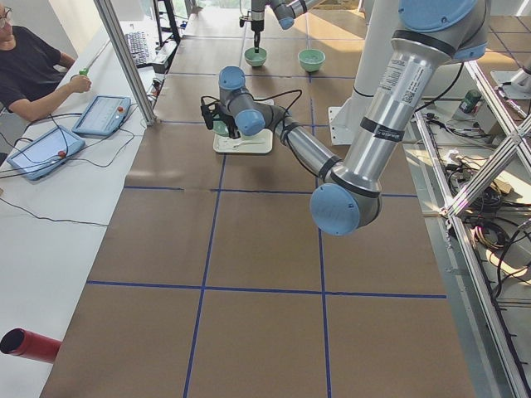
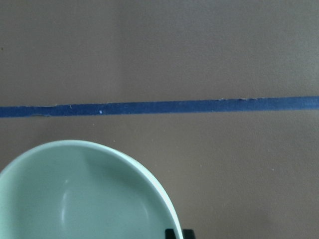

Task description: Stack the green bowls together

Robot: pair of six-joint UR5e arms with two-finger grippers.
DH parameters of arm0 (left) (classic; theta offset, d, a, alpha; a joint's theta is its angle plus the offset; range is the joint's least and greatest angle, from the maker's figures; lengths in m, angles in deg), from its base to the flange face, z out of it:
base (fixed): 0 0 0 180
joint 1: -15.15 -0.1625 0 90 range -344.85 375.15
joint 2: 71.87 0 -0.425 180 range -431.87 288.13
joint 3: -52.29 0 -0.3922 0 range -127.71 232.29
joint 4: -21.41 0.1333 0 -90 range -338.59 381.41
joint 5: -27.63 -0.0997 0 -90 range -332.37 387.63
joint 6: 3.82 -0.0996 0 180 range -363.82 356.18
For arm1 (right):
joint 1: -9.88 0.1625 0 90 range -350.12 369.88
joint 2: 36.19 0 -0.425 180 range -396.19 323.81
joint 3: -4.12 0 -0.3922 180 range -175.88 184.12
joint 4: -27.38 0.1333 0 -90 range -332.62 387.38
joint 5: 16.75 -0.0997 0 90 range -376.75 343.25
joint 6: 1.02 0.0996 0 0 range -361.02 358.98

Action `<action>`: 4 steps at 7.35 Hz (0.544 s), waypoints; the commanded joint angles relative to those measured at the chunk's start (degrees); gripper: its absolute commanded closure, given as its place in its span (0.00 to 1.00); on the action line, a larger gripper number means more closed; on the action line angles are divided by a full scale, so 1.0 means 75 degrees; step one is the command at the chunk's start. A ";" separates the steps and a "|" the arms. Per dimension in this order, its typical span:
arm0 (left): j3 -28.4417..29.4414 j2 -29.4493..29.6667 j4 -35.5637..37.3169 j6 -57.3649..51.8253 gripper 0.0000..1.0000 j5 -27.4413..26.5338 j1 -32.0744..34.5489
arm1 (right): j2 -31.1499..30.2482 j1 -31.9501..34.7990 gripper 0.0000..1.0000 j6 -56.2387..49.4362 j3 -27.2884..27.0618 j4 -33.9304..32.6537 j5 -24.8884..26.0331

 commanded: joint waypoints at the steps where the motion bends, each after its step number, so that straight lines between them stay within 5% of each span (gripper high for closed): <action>1: 0.0236 0.0657 0.0011 0.0865 1.00 -0.0621 -0.0773 | 0.0260 0.0410 1.00 0.0032 0.0000 -0.0034 -0.0692; 4: 0.0763 0.1374 -0.0013 0.1534 1.00 -0.1965 -0.1791 | 0.0648 0.0716 1.00 0.0126 -0.0023 -0.0093 -0.1316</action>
